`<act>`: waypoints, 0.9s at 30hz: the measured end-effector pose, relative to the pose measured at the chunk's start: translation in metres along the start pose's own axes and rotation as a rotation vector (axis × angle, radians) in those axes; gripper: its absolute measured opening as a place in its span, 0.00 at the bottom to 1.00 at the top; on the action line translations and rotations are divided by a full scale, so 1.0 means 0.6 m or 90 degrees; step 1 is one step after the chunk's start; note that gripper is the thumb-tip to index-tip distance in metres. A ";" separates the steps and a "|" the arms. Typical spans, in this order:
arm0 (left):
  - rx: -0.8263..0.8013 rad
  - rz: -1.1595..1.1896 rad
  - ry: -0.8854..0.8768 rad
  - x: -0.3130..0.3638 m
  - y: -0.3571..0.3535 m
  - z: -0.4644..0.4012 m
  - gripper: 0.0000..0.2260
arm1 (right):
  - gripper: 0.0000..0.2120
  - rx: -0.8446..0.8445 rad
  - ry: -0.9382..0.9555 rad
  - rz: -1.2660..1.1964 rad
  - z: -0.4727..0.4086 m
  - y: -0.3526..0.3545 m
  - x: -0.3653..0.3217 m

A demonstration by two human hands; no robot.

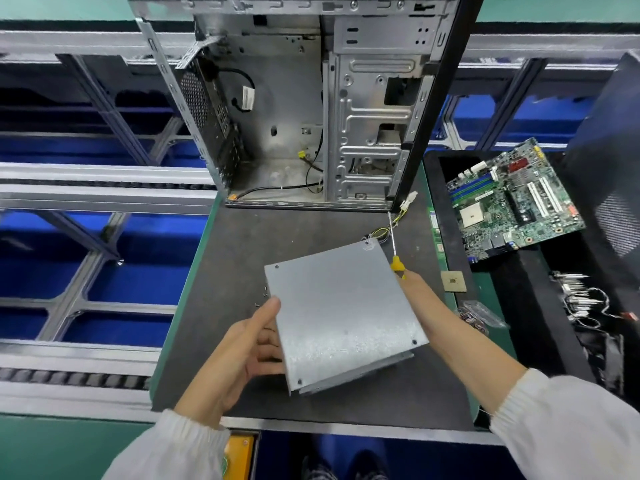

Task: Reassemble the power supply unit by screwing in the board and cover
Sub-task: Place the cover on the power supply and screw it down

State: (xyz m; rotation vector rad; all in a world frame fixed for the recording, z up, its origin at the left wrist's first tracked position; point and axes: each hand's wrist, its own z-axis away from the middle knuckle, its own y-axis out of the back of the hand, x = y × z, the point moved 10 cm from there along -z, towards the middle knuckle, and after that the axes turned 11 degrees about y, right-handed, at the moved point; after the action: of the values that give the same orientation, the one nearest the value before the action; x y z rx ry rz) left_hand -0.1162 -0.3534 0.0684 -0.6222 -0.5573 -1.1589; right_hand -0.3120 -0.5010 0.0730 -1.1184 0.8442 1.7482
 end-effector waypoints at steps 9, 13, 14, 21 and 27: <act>0.189 -0.087 -0.046 -0.017 0.007 -0.019 0.33 | 0.18 0.070 -0.004 0.066 -0.021 0.014 0.035; 0.252 -0.268 -0.105 -0.005 0.018 -0.010 0.31 | 0.22 0.068 0.113 0.326 -0.027 0.029 0.005; 0.254 -0.322 -0.120 -0.001 0.016 -0.008 0.31 | 0.23 0.062 0.145 0.411 -0.027 0.030 -0.007; 0.321 -0.219 -0.242 0.033 0.005 0.014 0.15 | 0.16 0.114 0.275 0.407 0.010 0.043 -0.044; 0.226 -0.004 -0.209 0.018 -0.041 0.003 0.19 | 0.15 0.033 0.205 0.147 0.019 -0.003 -0.023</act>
State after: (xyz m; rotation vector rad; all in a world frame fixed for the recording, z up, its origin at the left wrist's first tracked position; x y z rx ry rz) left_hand -0.1366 -0.3658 0.0811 -0.5029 -1.0207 -0.9370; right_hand -0.3115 -0.4945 0.0899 -1.3309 1.2502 1.7439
